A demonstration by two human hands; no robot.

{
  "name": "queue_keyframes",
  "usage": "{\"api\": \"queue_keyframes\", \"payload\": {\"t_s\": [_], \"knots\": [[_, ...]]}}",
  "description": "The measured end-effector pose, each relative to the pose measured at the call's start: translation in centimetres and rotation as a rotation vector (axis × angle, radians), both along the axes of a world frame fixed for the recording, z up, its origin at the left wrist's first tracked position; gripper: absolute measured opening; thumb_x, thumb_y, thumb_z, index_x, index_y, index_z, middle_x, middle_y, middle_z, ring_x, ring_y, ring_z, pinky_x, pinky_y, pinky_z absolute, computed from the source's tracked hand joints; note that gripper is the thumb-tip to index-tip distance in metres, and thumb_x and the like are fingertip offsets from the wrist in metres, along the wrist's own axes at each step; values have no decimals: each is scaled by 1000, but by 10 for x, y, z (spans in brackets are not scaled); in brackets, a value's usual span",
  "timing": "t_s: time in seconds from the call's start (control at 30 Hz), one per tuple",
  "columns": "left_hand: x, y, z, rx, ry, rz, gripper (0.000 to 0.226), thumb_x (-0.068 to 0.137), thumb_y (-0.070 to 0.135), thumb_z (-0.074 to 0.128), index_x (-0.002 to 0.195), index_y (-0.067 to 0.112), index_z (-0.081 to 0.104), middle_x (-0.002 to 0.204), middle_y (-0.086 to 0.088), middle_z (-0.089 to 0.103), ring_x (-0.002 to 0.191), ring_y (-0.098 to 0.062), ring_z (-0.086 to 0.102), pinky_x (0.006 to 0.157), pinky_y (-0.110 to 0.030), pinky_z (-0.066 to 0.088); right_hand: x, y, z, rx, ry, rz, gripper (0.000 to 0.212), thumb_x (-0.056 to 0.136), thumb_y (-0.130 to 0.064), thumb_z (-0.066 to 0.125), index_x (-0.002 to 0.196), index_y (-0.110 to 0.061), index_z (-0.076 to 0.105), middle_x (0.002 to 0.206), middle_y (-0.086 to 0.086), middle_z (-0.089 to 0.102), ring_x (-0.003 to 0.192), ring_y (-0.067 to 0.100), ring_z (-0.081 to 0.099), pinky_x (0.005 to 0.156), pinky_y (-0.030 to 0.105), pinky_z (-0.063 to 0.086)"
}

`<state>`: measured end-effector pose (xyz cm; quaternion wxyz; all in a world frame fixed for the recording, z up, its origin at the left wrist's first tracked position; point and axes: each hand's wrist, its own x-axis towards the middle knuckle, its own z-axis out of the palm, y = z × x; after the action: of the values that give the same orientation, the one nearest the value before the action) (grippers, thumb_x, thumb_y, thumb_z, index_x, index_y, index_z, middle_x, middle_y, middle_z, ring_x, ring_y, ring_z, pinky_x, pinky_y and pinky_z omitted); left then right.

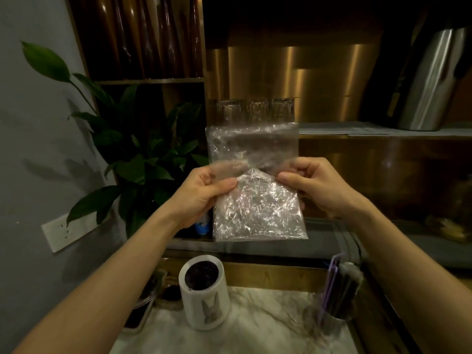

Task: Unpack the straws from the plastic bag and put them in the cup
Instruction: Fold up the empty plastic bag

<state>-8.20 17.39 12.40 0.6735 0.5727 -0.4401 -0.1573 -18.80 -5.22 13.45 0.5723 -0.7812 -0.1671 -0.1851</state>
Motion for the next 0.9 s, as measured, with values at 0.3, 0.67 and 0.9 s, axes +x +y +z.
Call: {"api": "queue_keyframes", "payload": {"t_s": [0.3,0.67,0.9], "knots": [[3,9,6,140,-218,-54,33,86,-8,54,104,13,72,102,-1,73,96,-18,69,74,-24,56,-10,-14,7,37,88,238,19,85,-11,55,94,-12,73,96,6,69,88,31,58,70,28,53],[2,14,47,398,-491,-51,42,84,-14,49,81,18,76,93,-4,65,93,-14,65,76,-23,54,17,29,33,-457,255,115,45,77,-43,61,119,-28,59,103,-4,72,95,10,67,81,26,55],[0,15,67,202,-803,617,41,91,12,54,129,27,51,126,3,53,119,-6,47,103,-33,42,35,49,32,-271,96,-150,11,81,-25,70,88,-18,67,78,0,70,73,11,67,67,27,51]]}}
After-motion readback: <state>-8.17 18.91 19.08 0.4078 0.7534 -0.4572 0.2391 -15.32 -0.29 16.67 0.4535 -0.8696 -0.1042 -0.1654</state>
